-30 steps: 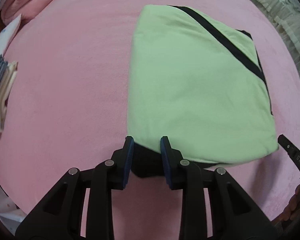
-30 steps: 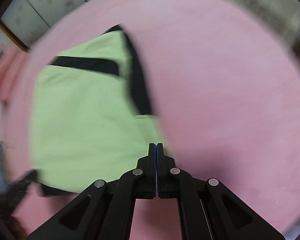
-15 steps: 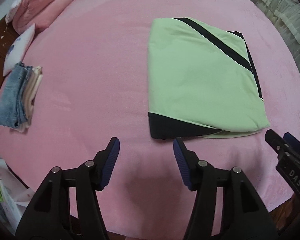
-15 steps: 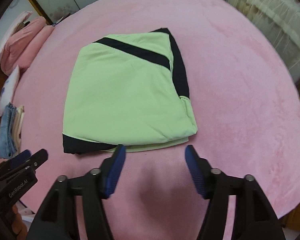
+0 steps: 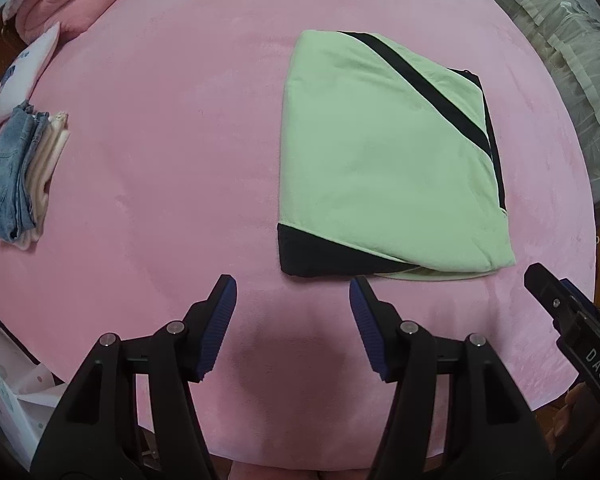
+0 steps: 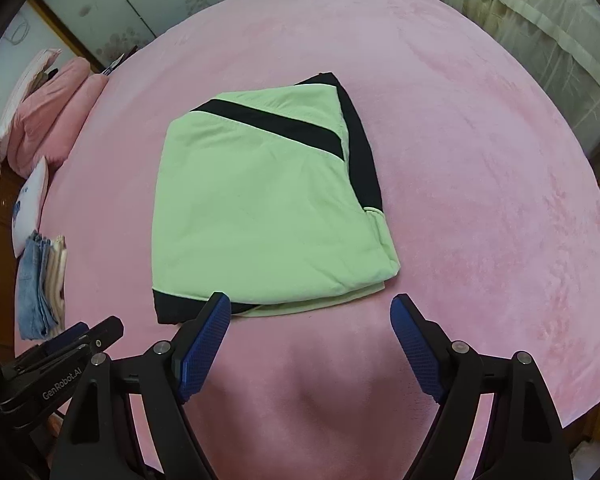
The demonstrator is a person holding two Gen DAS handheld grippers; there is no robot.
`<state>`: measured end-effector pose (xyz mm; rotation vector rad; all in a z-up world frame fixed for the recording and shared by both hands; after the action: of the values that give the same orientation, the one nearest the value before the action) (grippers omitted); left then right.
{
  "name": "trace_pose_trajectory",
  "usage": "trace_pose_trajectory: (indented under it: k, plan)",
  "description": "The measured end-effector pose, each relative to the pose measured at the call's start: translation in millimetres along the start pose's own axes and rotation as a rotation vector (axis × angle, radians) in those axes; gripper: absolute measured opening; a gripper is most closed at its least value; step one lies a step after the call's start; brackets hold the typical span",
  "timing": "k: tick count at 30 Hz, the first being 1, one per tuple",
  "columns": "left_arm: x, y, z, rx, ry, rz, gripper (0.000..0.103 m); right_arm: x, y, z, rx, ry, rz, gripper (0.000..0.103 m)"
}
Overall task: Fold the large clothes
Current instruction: 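Grasp the edge of the folded green-and-black jacket with both tools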
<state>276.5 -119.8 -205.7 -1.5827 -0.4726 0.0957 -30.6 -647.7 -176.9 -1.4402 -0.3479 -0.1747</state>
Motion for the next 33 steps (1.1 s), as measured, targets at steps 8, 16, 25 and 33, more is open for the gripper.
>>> trace_pose_trajectory:
  k: [8,16,25,33]
  plan:
    - [19.8,23.3,-4.3,-0.012,0.029,0.011,0.056,12.1,34.3,-9.3,0.024,-0.054,0.046,0.084]
    - [82.3,70.8,-2.4,-0.099,0.035,0.087,0.064,65.1,93.8,-50.1,0.114,-0.174,0.030,0.088]
    - [138.9,150.7,-23.6,-0.406,0.019,0.319,0.064,116.0,181.5,-88.0,0.558,-0.005,0.176,0.092]
    - [163.1,193.7,-32.7,-0.551,-0.100,0.404,0.066,137.2,200.1,-79.4,0.871,0.014,0.247,0.076]
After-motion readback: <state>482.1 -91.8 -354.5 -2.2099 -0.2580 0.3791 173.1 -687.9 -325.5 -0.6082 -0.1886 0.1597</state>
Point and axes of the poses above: each gripper's, at about its wrist camera, not at the fingertips, and y roughly the way its jaws point, z to its left, x to its top, the point moved 8 cm from there along y, roughly the way its jaws point, and after that the axes turned 14 degrees about -y, right-handed, at the moved point
